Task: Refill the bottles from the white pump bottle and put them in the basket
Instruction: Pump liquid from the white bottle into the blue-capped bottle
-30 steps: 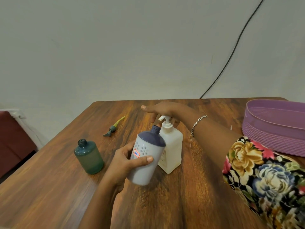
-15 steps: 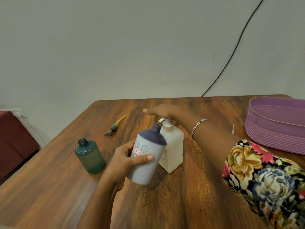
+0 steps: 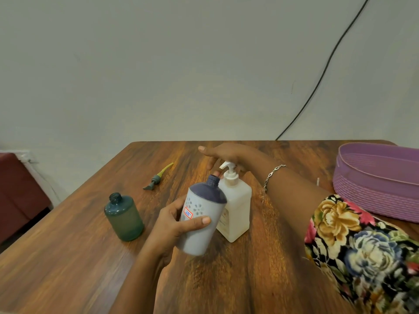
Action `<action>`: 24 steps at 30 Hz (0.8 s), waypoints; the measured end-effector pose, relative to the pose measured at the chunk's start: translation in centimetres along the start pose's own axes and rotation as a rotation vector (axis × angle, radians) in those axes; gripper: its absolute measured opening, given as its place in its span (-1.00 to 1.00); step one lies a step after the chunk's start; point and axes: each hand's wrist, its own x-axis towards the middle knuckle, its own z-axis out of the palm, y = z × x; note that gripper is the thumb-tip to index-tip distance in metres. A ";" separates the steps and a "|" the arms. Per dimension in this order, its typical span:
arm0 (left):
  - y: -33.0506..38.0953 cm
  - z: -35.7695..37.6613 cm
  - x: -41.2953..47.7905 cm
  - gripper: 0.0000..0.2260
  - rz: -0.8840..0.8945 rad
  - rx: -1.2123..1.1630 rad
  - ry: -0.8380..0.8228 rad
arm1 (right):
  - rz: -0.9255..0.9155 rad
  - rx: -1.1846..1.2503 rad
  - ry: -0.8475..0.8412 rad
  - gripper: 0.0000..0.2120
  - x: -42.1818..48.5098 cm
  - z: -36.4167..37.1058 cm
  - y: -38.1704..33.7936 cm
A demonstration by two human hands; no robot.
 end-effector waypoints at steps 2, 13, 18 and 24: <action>-0.3 0.2 0.0 -0.35 0.012 -0.020 0.007 | 0.002 0.073 -0.007 -0.41 0.4 0.0 0.4; -0.7 1.4 0.0 -0.29 0.109 -0.112 -0.015 | -0.150 0.412 0.051 -0.42 0.4 0.2 0.8; -0.7 1.5 -0.2 -0.26 0.132 -0.124 0.000 | -0.205 0.497 0.073 -0.35 0.2 0.3 1.0; -0.2 1.8 -0.1 -0.26 0.166 -0.153 -0.008 | -0.207 0.650 0.093 -0.29 0.3 0.5 1.0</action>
